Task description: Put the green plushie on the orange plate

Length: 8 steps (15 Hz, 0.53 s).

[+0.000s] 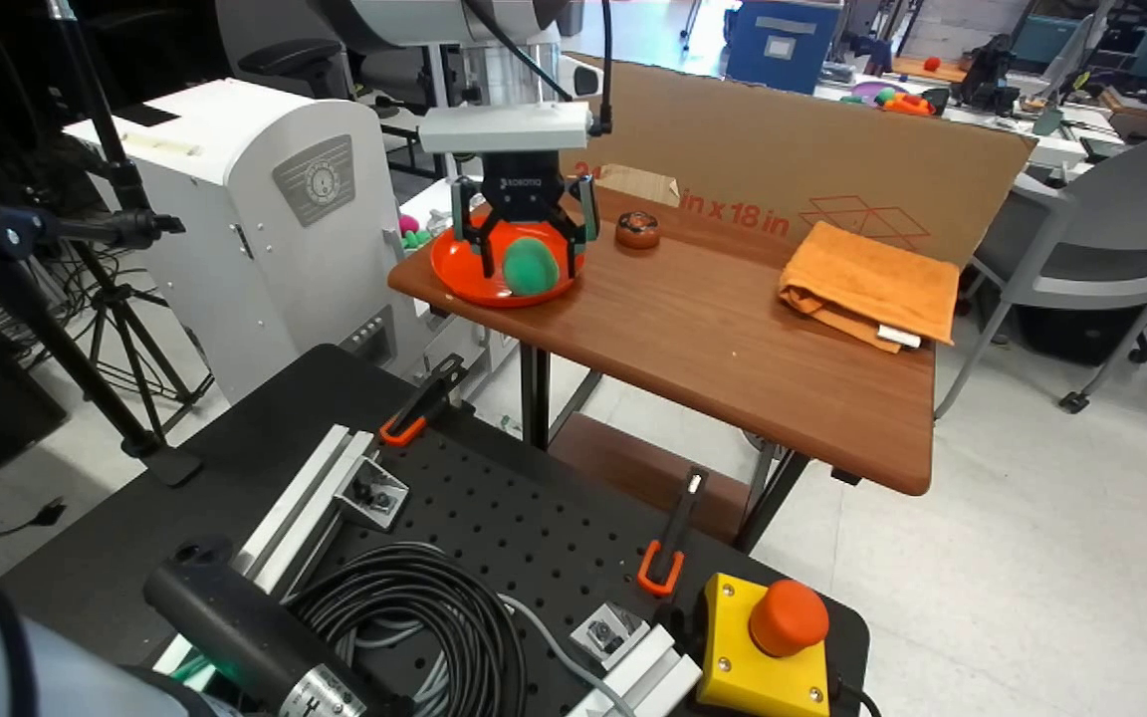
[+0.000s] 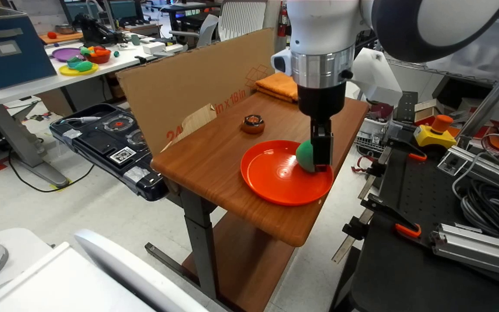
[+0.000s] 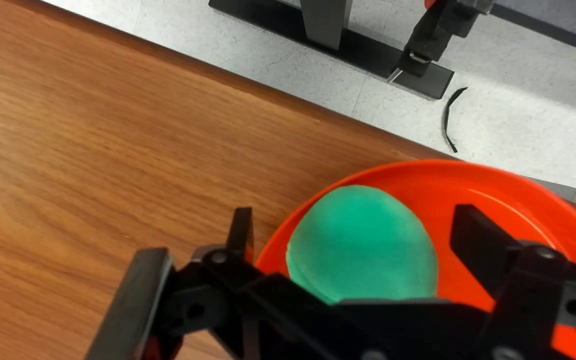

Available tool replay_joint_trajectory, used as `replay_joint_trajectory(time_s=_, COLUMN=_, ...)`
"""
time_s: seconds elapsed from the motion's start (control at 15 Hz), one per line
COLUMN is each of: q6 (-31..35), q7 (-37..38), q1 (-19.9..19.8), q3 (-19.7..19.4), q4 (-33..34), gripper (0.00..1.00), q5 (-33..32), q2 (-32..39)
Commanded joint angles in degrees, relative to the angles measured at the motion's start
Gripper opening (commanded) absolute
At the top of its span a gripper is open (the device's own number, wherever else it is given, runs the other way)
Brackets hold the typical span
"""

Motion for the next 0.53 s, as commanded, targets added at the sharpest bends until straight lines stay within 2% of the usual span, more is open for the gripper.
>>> replay_joint_trajectory(time_s=0.0, q6=-0.2, q7=-1.0, q1=-1.3, q3=0.5, q4=-4.7, gripper=1.00, q5=4.4, q2=-5.5)
replay_joint_trajectory(time_s=0.07, q6=-0.7, q7=-0.7, q1=-2.3, q3=0.4, q4=-5.9, gripper=1.00, q5=7.1, q2=-7.2)
replay_joint_trajectory(time_s=0.13, q6=-0.1, q7=0.0, q1=-0.3, q3=-0.2, q4=-2.4, gripper=1.00, q5=3.8, q2=-2.7)
replay_joint_trajectory(time_s=0.47, q6=-0.2, q7=0.0, q1=-1.8, q3=-0.2, q4=-5.1, gripper=1.00, q5=6.1, q2=-6.2)
